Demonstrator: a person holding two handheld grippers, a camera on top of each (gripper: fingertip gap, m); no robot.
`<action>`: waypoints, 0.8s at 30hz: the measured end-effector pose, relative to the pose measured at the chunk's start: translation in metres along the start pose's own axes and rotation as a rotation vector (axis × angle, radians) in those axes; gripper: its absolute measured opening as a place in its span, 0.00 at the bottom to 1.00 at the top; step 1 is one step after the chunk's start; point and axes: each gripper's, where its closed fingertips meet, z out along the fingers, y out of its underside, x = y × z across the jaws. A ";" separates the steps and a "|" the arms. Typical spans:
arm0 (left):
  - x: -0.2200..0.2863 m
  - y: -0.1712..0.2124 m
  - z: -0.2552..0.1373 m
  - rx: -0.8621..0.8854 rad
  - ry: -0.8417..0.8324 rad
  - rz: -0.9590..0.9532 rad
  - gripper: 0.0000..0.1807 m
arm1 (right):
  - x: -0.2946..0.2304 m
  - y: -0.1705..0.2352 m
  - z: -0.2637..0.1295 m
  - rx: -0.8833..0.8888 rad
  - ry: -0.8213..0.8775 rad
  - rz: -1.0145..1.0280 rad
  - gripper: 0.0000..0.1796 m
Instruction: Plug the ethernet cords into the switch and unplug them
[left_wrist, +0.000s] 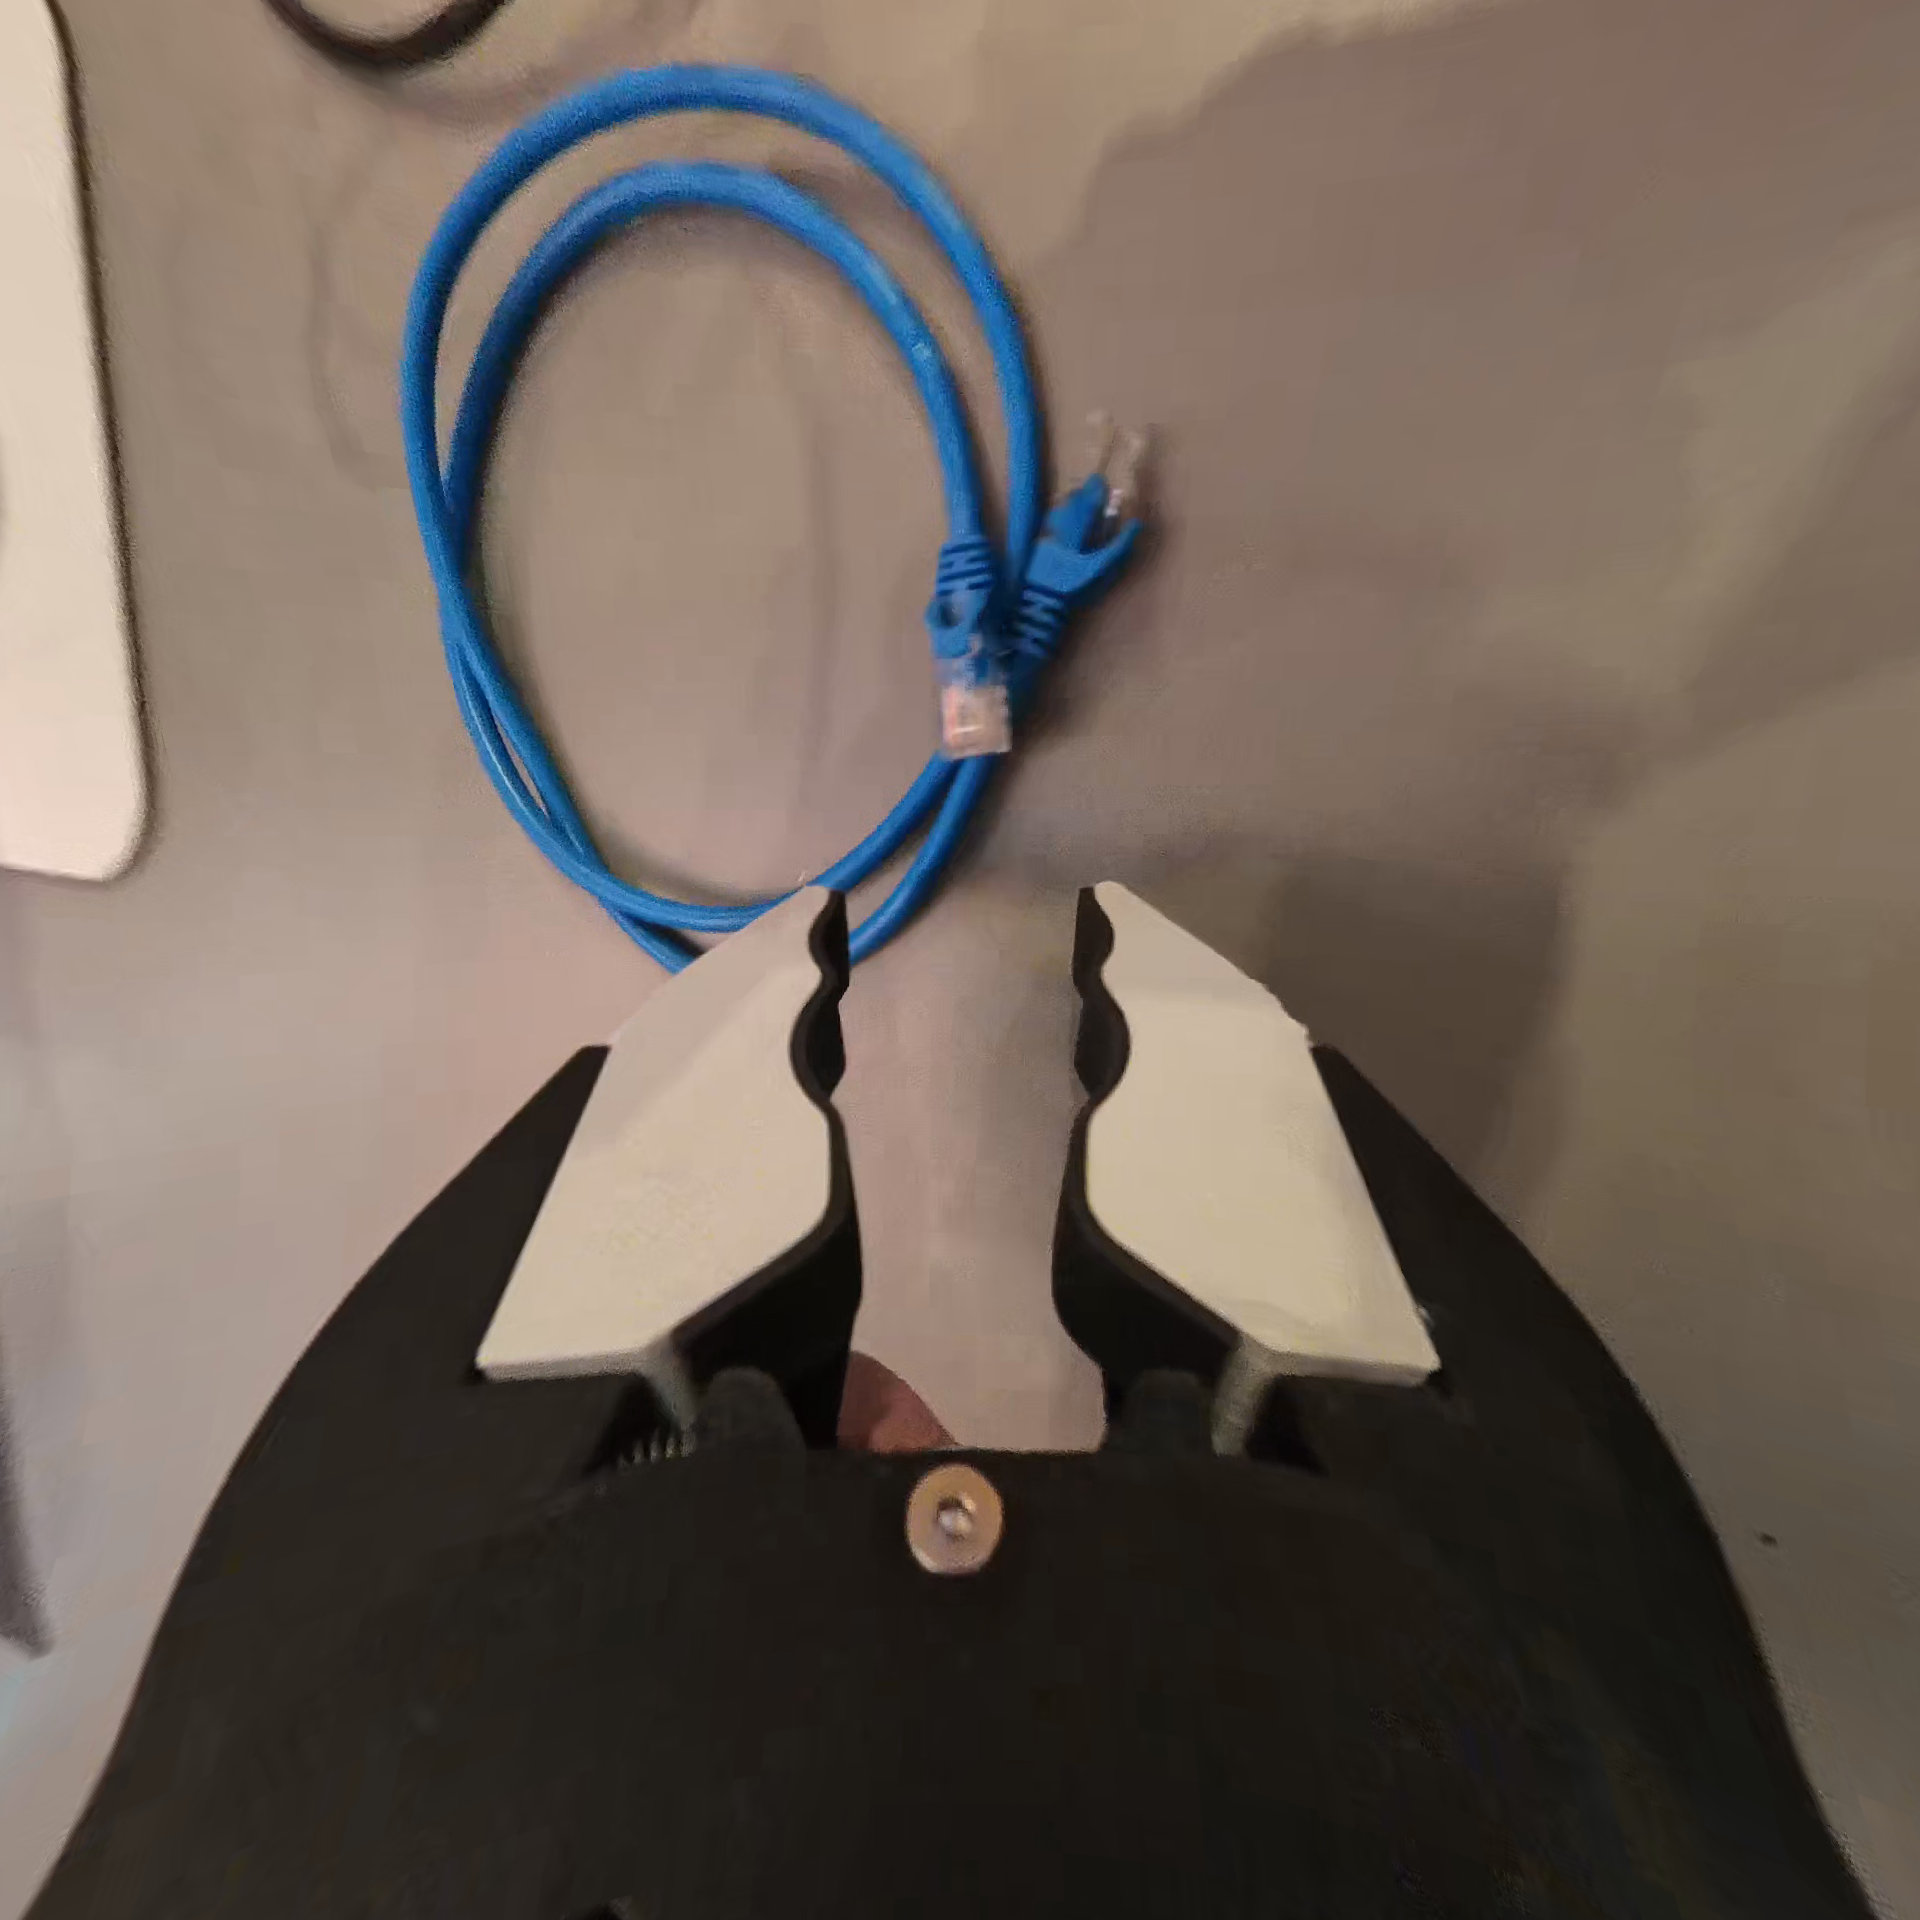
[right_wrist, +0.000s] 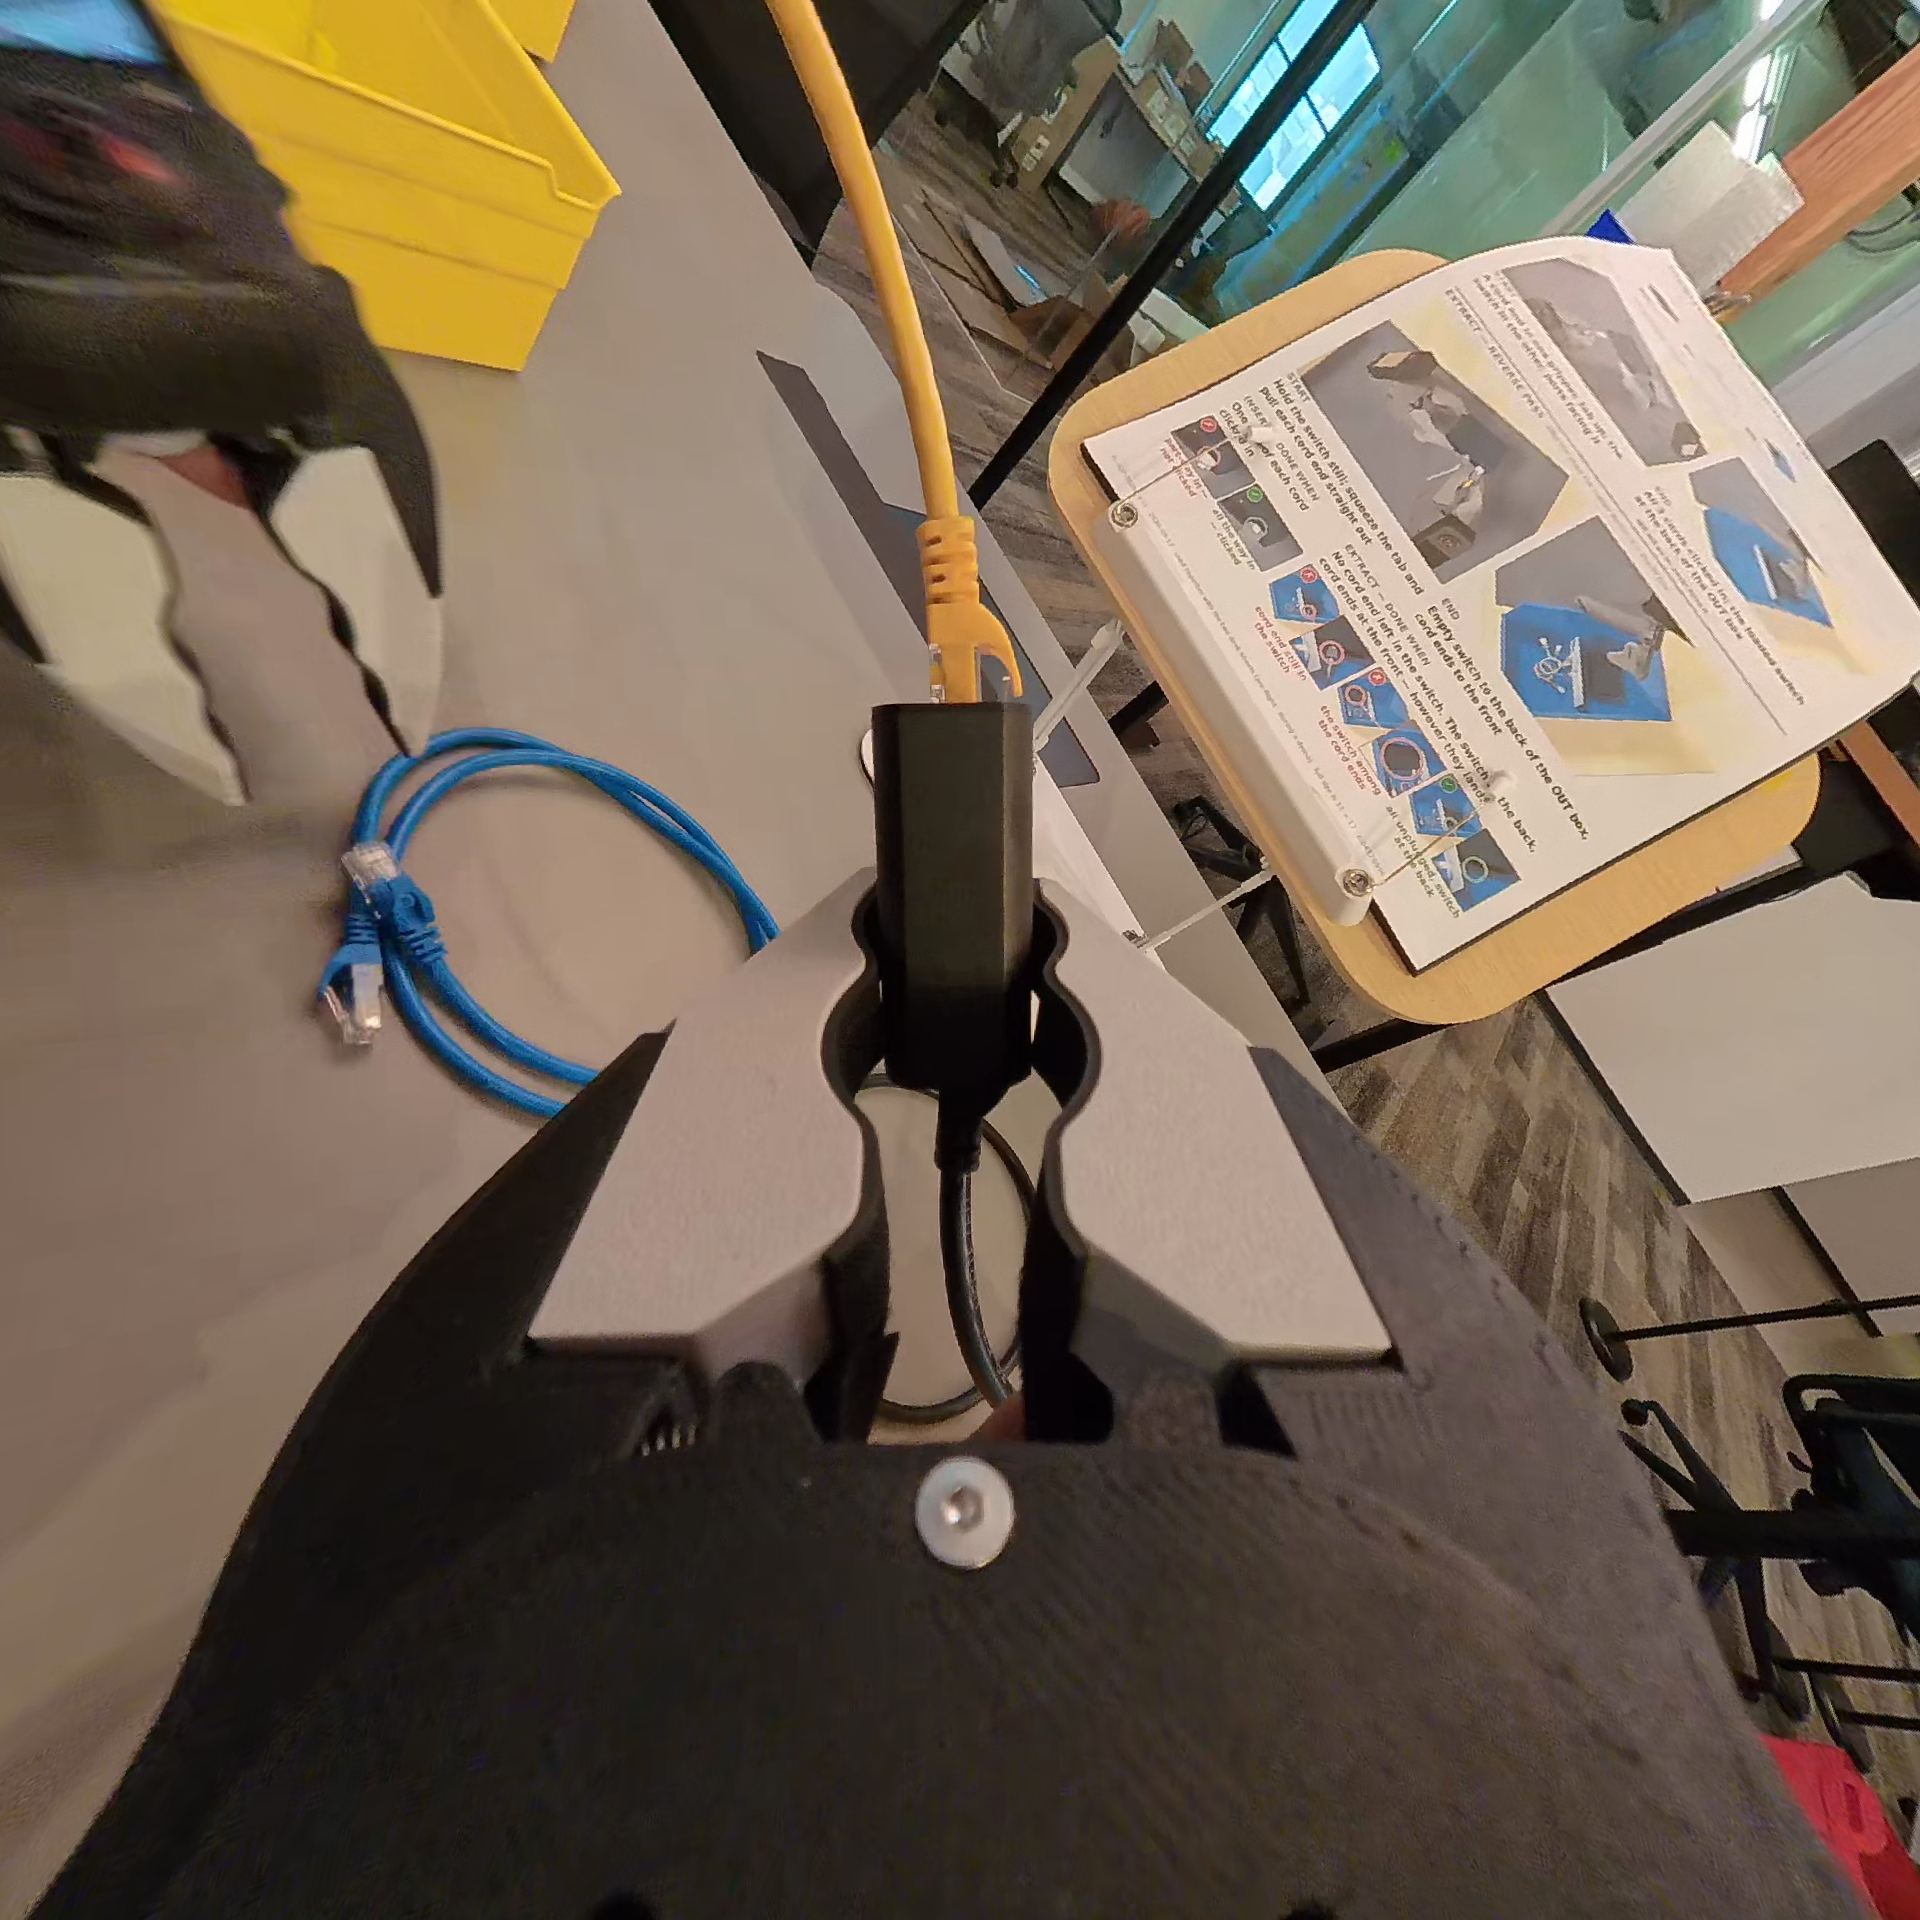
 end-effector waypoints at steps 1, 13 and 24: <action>0.002 -0.003 -0.002 0.029 -0.058 0.050 0.22 | 0.000 0.000 0.000 0.001 0.001 0.002 0.12; 0.019 -0.052 0.022 0.152 -0.348 0.488 0.12 | 0.001 -0.003 -0.001 0.008 0.008 0.010 0.12; 0.002 -0.052 0.036 0.111 -0.251 0.472 0.06 | 0.001 0.001 0.001 0.011 0.001 0.024 0.12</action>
